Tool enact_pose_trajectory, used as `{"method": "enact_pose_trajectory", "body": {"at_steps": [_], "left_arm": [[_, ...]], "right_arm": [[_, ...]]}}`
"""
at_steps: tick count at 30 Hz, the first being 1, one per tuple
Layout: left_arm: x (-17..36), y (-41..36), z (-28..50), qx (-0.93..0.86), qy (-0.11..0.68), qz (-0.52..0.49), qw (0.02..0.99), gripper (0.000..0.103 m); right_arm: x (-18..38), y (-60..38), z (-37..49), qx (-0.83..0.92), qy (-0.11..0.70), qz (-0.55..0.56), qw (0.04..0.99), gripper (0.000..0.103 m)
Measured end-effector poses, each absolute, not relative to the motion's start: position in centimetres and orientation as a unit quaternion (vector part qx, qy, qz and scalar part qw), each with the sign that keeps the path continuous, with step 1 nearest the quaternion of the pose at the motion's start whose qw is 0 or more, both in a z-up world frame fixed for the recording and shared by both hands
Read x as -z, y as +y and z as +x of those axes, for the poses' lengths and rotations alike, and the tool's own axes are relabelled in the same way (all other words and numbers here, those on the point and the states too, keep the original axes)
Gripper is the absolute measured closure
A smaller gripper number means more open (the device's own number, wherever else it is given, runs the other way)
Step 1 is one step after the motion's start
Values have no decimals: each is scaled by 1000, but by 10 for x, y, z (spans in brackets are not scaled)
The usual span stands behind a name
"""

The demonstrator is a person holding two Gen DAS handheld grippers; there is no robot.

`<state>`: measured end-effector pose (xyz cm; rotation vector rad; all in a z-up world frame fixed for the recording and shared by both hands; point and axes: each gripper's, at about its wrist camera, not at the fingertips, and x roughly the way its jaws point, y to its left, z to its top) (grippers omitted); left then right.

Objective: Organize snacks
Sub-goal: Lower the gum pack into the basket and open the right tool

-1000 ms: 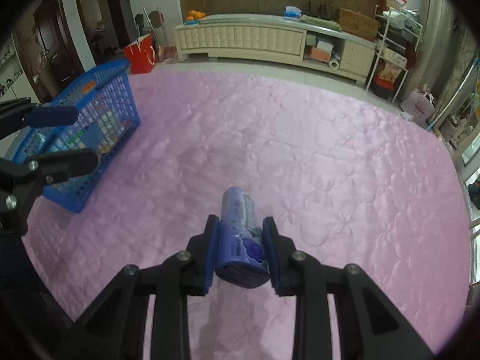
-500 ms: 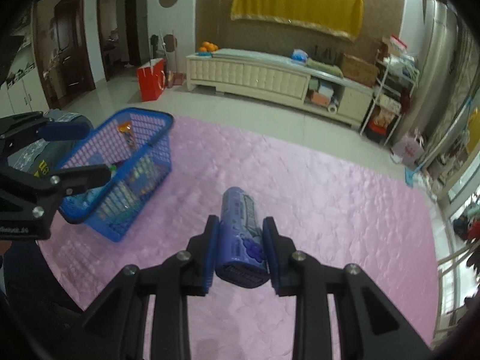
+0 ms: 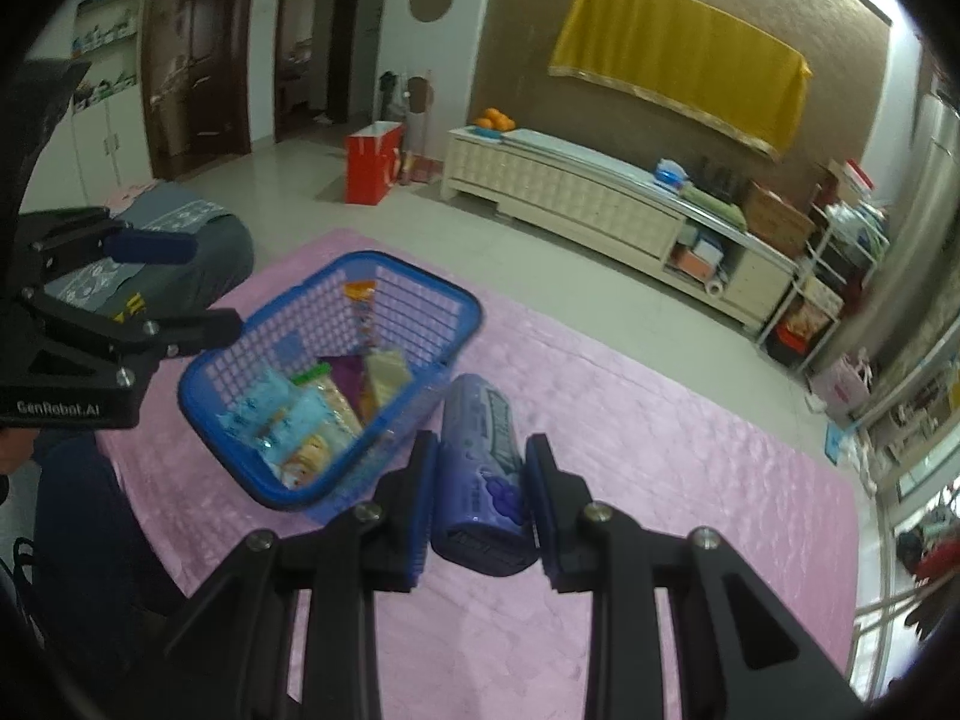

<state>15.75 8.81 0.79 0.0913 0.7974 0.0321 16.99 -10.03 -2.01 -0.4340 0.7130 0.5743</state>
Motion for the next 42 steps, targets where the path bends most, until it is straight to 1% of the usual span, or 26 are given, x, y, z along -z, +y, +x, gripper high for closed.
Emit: {"method": "enact_pose_trajectory", "body": {"at_steps": [5,9,16,22,27,37,42], "left_arm": [[-16,113,148,-33,377,47,924,33],[-13,130,150,-35,381,42,923,33],[15,152,160,-47,403,38,913,33],[39,170,168,-54,418,28,906,33],[55,179,178,-52,429,23,902,33],[78,191,201,-45,441,-6,896,33],[91,194,205,-49,453,-14,890,33]], "right_arm": [[18,-72,172,-299,341,-211,866,69],[22,-48,179,-315,348,-217,856,69],[36,-7,191,-334,362,-235,838,69],[60,23,199,-346,376,-262,819,69],[80,34,216,-340,398,-271,808,69],[104,57,231,-328,414,-305,793,69],[125,63,239,-316,430,-319,783,69]]}}
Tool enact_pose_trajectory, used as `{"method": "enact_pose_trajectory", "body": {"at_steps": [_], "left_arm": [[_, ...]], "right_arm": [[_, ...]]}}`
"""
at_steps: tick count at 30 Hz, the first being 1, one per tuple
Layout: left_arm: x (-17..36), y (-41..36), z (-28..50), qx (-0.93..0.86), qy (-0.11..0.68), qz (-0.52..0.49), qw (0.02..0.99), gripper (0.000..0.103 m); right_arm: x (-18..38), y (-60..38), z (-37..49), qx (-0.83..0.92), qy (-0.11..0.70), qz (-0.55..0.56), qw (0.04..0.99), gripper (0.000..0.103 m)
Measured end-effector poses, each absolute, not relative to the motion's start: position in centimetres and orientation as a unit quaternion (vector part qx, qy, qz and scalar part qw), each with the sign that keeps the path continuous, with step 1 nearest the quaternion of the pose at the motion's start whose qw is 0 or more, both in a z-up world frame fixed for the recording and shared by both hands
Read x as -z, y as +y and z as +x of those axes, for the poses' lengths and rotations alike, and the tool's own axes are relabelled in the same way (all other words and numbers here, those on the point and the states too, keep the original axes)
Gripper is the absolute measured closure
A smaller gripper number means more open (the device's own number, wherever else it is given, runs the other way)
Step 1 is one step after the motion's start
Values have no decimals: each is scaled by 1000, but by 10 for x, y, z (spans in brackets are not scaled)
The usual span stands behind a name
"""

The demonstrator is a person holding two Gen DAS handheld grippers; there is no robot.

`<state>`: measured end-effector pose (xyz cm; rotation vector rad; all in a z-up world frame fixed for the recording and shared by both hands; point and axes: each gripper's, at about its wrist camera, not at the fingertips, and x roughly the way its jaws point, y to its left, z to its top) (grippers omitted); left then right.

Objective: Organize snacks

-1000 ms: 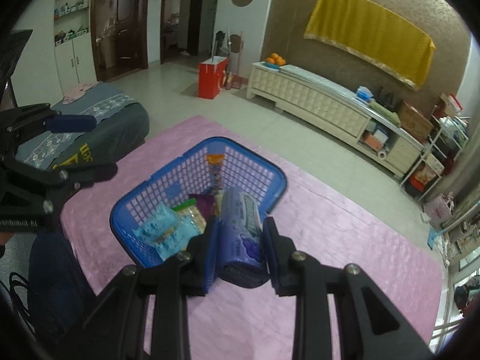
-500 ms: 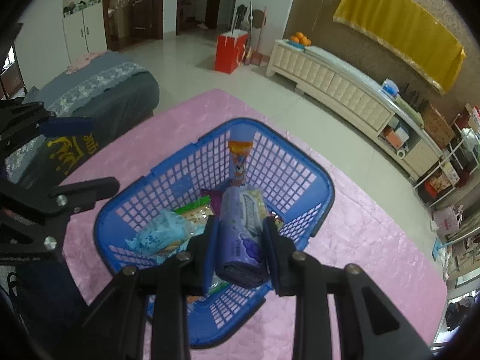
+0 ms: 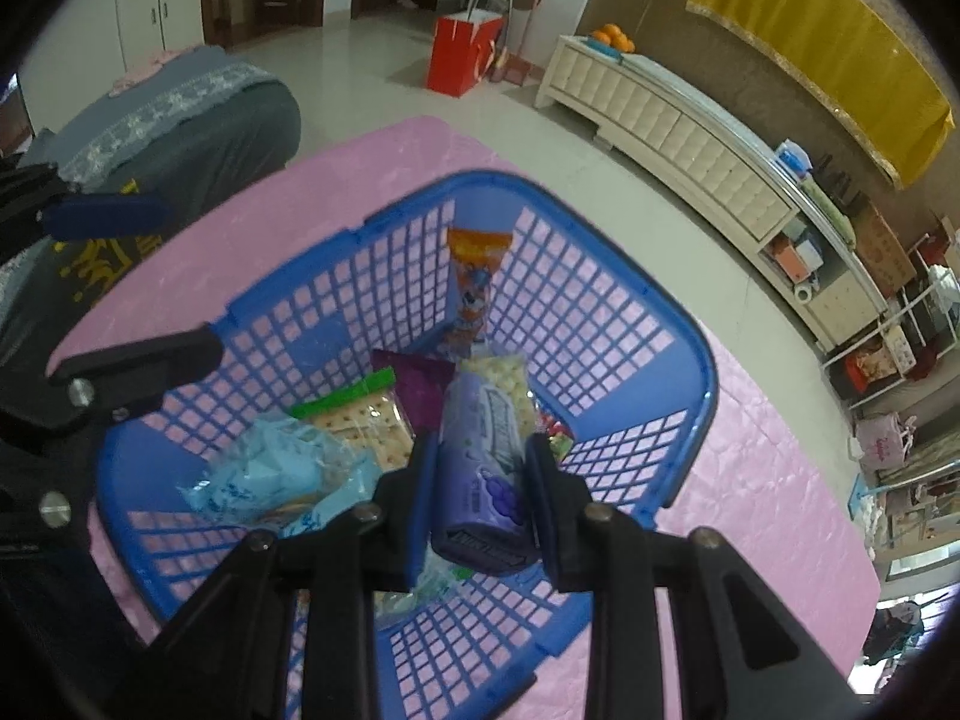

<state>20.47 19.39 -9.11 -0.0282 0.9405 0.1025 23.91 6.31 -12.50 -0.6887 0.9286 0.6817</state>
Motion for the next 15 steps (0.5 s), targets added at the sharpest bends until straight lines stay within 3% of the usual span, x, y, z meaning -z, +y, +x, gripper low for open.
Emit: {"method": "enact_pose_trajectory", "body": {"at_steps": [10,14,15], "left_arm": [[98,208,201,-53,456,-36,888,33],[94,210,199,-60,456,-47,887,33],[91,210,196,-60,453,-49,888,33]], "right_arm": [[134,65,245,-322,437,-306,782,68],[123,63,244,-328,432,-288,789,41],[120,62,242,-329,426,-287,793,40]]}}
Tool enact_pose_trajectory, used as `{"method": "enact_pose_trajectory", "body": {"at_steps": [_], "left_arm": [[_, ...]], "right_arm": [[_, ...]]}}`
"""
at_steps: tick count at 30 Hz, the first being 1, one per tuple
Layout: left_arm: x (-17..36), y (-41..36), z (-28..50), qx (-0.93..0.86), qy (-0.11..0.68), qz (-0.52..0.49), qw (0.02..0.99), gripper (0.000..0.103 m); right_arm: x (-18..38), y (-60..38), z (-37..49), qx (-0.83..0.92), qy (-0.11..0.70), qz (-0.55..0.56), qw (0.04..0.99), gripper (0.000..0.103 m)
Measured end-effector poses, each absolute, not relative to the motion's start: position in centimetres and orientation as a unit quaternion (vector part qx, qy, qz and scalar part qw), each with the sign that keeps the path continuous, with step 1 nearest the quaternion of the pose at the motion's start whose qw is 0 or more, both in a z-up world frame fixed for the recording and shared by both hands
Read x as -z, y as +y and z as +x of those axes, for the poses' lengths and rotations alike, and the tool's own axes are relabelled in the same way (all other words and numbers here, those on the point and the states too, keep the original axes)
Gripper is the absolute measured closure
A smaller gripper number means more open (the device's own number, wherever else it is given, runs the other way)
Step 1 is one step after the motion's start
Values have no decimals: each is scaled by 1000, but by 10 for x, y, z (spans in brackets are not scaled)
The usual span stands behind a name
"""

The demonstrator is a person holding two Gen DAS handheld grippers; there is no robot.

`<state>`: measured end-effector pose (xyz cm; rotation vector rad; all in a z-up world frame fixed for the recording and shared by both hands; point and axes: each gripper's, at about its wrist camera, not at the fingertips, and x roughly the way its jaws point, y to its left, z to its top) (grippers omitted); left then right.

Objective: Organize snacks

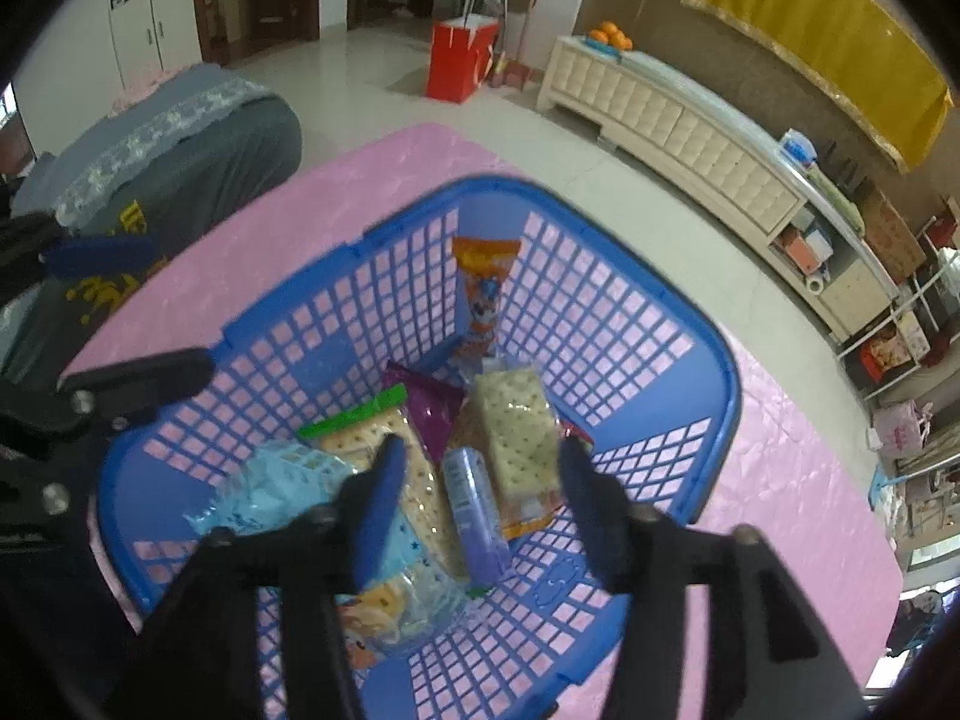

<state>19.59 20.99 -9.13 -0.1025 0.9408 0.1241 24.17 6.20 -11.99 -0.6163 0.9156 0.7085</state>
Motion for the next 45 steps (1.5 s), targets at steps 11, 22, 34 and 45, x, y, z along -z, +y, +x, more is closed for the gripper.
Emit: {"method": "enact_pose_trajectory", "body": {"at_steps": [11,22,34,45], "left_arm": [[61,177,151,-65,395,-66,914,33],[31,123,77,-66,282,-88,953,33],[11,60,11,-74,214,-19,974,0],[18,40,-25,-100,211,-17,972,0]], "right_arm": [[72,7,204,-301,371,-227,849,40],[44,-84,140,-225,312,-106,917,31],[26,-129,61,-197,249,-56,947,0],[20,-142,25,-195,226,-47,953,0]]}}
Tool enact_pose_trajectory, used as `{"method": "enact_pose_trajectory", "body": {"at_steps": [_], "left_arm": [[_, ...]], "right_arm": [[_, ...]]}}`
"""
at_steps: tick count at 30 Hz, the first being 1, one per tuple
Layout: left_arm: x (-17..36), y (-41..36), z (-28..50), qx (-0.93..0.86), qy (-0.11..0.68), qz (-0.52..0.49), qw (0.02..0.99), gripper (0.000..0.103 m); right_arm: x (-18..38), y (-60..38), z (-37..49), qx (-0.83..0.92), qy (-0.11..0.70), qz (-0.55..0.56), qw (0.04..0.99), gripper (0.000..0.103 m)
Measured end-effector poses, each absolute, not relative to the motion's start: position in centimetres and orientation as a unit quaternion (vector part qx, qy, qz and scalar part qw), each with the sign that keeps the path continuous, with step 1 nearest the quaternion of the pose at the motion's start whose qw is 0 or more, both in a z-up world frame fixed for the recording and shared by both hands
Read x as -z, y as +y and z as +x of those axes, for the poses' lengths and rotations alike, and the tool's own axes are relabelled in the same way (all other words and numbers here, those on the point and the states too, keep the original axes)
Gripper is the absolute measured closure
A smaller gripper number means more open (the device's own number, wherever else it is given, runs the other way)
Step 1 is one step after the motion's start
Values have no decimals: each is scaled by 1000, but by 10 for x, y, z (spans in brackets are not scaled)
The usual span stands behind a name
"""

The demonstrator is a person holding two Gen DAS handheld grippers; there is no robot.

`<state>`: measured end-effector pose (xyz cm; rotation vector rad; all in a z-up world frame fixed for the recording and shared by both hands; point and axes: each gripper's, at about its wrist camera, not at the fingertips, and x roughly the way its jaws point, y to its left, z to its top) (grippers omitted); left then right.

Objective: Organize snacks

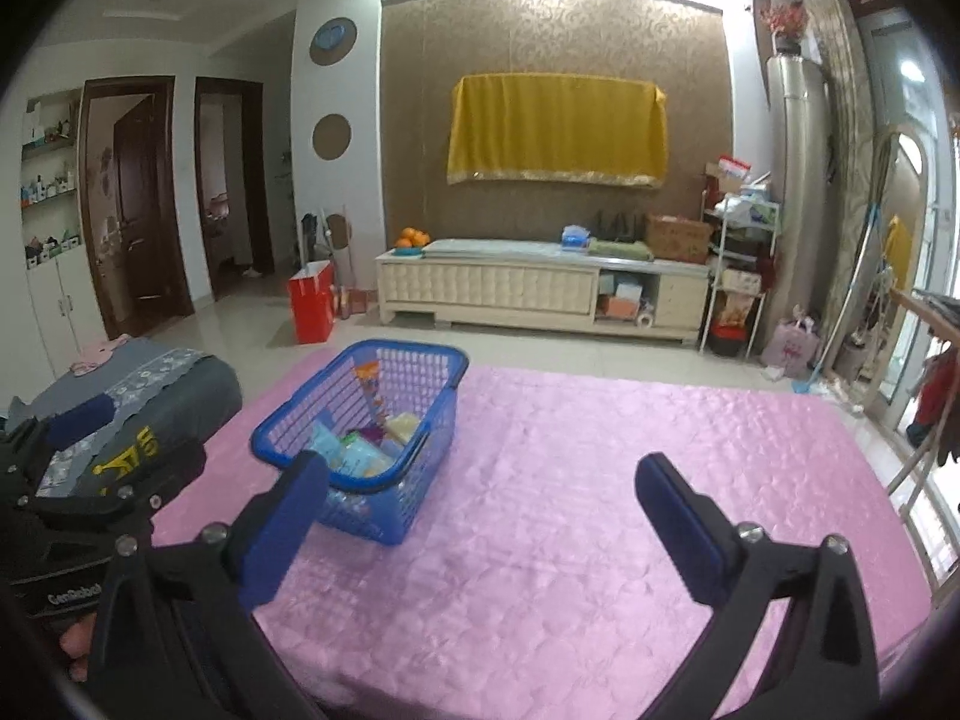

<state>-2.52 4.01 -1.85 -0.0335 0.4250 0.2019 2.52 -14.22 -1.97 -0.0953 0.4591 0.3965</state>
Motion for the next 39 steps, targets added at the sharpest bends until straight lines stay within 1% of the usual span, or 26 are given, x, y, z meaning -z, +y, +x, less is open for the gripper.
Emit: {"method": "enact_pose_trajectory", "body": {"at_steps": [5,21,39], "left_arm": [[13,34,-29,-102,206,1,973,0],[16,43,-31,-101,214,-21,971,0],[17,42,-35,-109,220,-14,969,0]], "right_arm": [[19,-143,19,-189,225,-52,955,0],[29,-141,16,-192,242,-47,950,0],[26,-142,7,-190,238,-56,951,0]]}}
